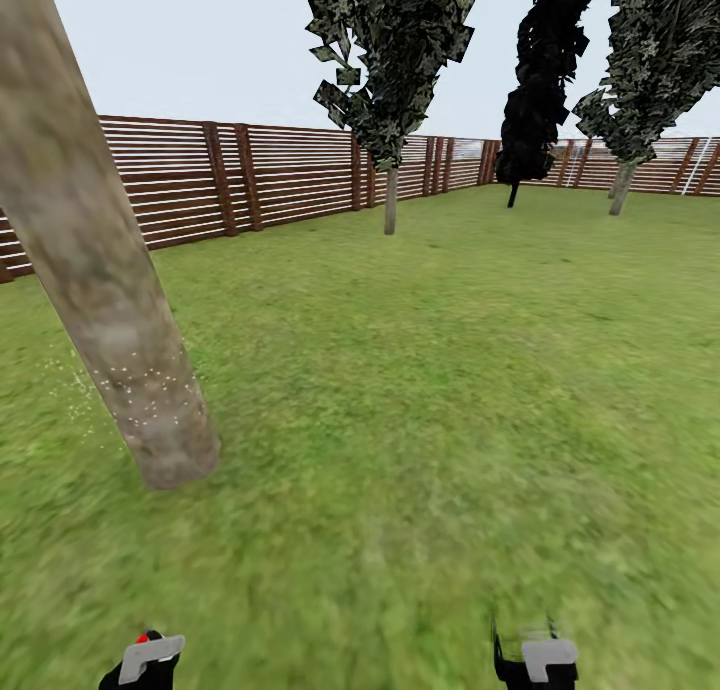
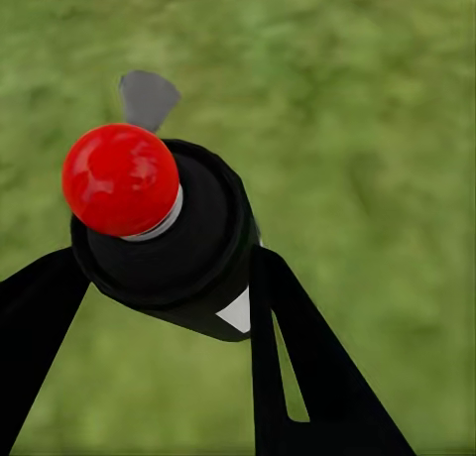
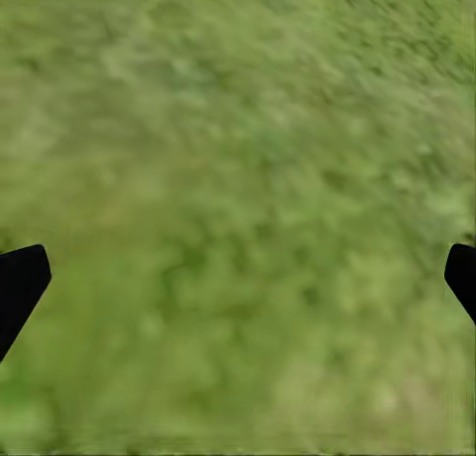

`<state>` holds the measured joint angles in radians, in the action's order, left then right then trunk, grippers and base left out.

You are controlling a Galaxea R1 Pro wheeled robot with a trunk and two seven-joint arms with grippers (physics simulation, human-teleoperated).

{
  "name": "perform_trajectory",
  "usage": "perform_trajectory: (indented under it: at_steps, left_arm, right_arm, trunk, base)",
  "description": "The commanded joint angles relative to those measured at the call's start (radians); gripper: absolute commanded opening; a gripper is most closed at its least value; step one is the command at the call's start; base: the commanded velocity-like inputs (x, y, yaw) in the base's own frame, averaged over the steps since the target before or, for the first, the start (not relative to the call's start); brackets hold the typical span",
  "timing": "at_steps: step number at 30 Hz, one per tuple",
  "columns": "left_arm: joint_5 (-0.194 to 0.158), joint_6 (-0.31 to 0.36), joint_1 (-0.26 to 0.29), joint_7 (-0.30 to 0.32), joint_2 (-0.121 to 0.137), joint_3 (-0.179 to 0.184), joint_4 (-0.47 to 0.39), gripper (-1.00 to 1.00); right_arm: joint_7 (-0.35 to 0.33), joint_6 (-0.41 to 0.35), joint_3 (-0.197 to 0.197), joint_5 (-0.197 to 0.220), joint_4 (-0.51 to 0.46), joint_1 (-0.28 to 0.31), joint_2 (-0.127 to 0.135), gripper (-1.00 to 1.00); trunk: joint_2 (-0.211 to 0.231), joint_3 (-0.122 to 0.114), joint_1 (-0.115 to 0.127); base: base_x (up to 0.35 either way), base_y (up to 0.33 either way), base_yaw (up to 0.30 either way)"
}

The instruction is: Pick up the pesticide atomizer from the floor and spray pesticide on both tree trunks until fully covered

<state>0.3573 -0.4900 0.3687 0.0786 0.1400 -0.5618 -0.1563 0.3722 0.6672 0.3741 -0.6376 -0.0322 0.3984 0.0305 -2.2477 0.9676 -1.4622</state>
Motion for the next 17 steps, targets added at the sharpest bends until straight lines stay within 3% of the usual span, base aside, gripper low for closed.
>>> perform_trajectory:
  at_steps: [1, 13, 17]
  left_arm:
    - [0.003, -0.003, 0.0, 0.007, 0.0, -0.009, 0.0, -1.0]
    - [0.003, -0.006, -0.001, 0.006, 0.003, -0.01, -0.002, -1.0]
    - [-0.011, -0.007, -0.001, 0.006, 0.005, -0.01, -0.002, -1.0]
  right_arm:
    - [0.007, 0.002, 0.003, -0.011, 0.001, -0.011, 0.0, 1.0]
    - [0.007, 0.002, 0.003, -0.011, 0.002, -0.029, 0.0, 1.0]
    - [0.007, 0.002, 0.003, -0.011, 0.002, -0.029, 0.0, 1.0]
  trunk:
    - [0.0, 0.001, 0.0]
    - [0.0, 0.001, 0.0]
    - [0.0, 0.001, 0.0]
  base:
    - [0.0, 0.0, 0.0]
    - [0.0, 0.0, 0.0]
    - [0.0, 0.0, 0.0]
